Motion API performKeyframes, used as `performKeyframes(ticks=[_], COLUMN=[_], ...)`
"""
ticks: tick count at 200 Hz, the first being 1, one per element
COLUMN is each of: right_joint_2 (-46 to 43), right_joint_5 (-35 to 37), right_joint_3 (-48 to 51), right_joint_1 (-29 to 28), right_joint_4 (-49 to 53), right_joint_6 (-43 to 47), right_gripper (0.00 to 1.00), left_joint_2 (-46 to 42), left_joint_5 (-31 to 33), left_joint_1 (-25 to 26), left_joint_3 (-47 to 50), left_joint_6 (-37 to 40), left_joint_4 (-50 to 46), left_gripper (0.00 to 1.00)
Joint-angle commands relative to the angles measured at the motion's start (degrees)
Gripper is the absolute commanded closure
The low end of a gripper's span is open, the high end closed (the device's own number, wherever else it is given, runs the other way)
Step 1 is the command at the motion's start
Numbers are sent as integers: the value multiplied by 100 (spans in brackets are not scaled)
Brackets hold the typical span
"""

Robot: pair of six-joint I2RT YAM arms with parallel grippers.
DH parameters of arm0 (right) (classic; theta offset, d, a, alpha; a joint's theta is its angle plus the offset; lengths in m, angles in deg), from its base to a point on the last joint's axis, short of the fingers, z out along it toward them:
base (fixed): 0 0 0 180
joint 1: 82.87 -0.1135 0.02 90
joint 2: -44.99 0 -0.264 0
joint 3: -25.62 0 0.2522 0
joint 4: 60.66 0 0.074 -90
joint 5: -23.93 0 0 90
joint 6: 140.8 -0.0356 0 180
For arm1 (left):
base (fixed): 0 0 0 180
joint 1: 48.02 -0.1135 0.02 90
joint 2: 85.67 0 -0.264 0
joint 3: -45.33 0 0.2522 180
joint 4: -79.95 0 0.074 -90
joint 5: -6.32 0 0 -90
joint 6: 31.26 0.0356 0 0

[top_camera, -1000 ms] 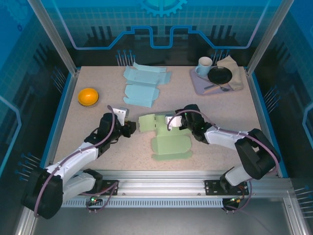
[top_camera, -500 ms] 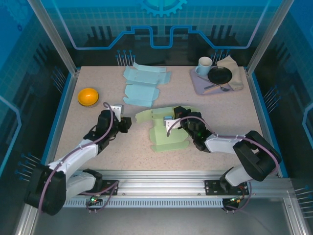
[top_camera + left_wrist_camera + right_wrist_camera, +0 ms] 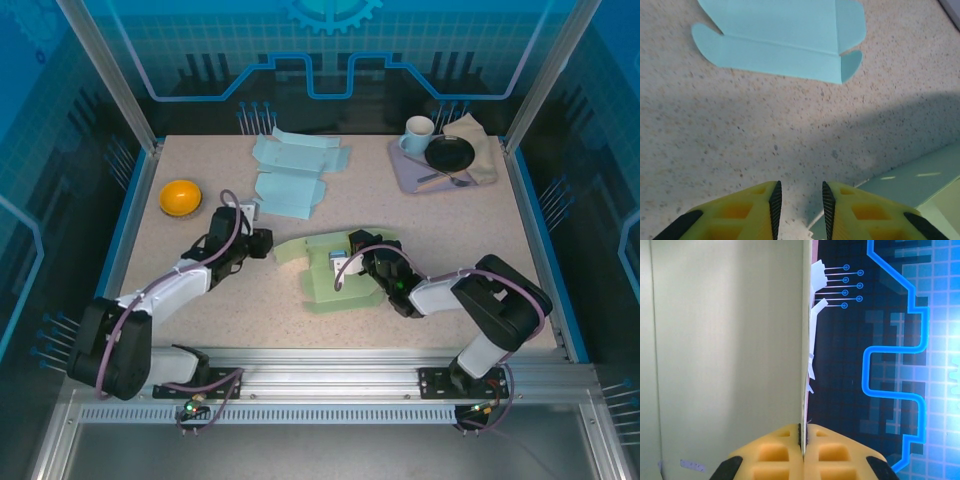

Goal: Fold the paper box

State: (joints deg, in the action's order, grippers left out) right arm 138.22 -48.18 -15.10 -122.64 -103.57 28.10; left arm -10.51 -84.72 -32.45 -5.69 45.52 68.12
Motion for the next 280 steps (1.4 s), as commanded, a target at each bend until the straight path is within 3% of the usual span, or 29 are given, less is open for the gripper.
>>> performKeyframes(ticks=[1, 116, 231, 256, 280], right_joint_2=[125, 256, 423, 463, 475], right_joint_5=[83, 83, -75, -69, -39], right_joint_3=[88, -52, -165, -161, -118], right_joint_1=[-116, -22, 110, 132, 129], right_joint_4=[-374, -222, 2, -7, -62], right_joint_6=[-24, -47, -167, -122, -67], right_gripper=[100, 100, 100, 100, 100], left_joint_2=[159, 798, 1230, 1191, 1025], left_joint_5=[-532, -1287, -2187, -1962, -1350], left_joint_1=[-30, 396, 516, 543, 549], left_joint_3=[-198, -421, -318, -363, -414], left_joint_6=[-191, 218, 569, 489, 43], left_joint_4=[-210, -328, 798, 461, -251], left_gripper=[68, 68, 61, 60, 59])
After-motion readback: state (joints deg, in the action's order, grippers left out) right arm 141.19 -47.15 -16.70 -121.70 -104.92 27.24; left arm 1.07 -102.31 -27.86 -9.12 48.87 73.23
